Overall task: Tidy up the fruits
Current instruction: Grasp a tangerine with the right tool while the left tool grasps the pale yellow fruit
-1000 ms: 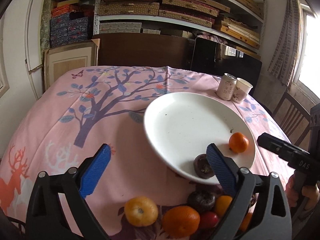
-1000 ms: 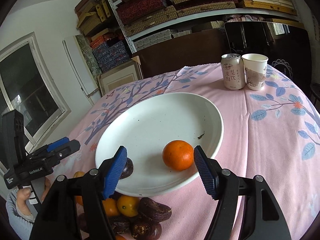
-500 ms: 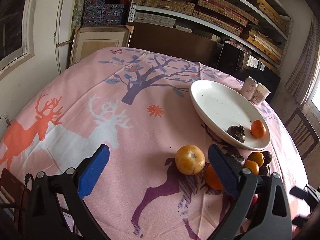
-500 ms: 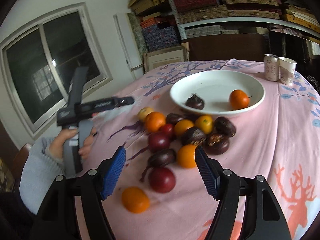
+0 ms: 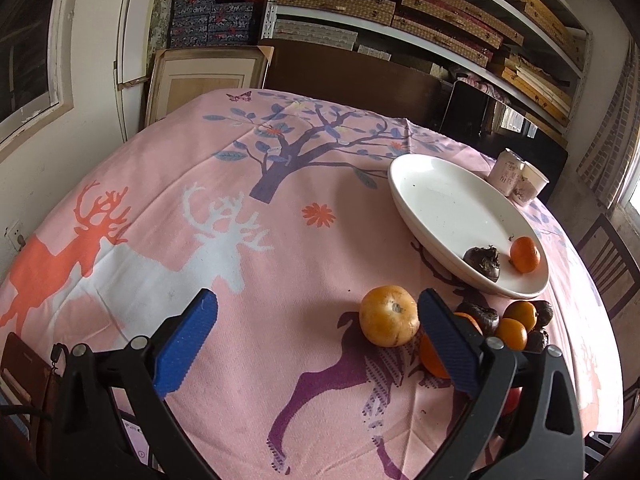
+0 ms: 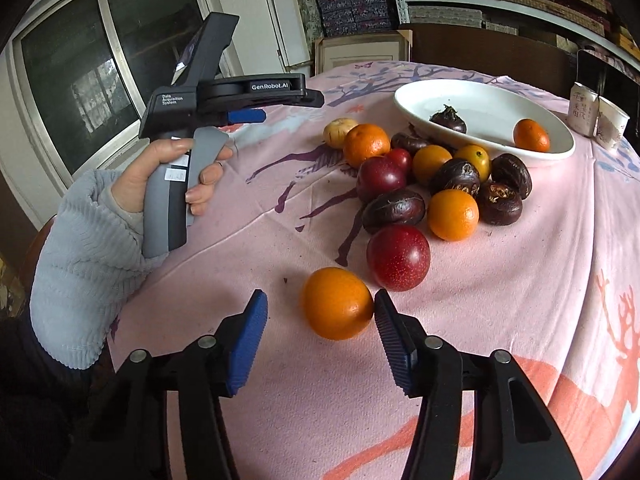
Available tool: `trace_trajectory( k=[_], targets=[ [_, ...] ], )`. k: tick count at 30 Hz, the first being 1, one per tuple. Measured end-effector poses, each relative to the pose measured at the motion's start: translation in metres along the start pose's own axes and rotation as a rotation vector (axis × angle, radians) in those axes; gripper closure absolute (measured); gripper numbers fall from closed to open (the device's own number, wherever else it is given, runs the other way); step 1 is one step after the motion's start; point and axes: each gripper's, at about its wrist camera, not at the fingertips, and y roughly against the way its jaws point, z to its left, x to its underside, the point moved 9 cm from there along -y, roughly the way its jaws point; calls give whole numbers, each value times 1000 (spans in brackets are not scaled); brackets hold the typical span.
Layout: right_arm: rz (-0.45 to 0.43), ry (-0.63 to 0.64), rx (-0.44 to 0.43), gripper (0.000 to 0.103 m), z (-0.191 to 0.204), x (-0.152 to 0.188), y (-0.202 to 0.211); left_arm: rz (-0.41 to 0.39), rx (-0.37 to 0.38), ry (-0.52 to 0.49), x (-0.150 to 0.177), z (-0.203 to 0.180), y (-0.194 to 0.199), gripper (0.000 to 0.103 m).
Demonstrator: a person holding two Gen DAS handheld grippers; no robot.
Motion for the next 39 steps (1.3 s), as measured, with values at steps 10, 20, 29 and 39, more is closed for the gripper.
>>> trace_trajectory(
  k=[10, 20, 29, 39],
  targets=[
    [12, -75, -59, 65, -7, -6, -6, 30, -44, -136, 11, -18, -9, 5],
    [-29, -206, -153, 64, -24, -6, 0, 35, -74, -166, 8, -16, -17, 4],
    [-41, -216, -149, 64, -25, -5, 3, 102, -34, -164, 6, -16, -35, 4],
    [-49, -230, -150, 64, -27, -6, 4, 145, -15, -320, 19, -46, -44, 51]
  ],
)
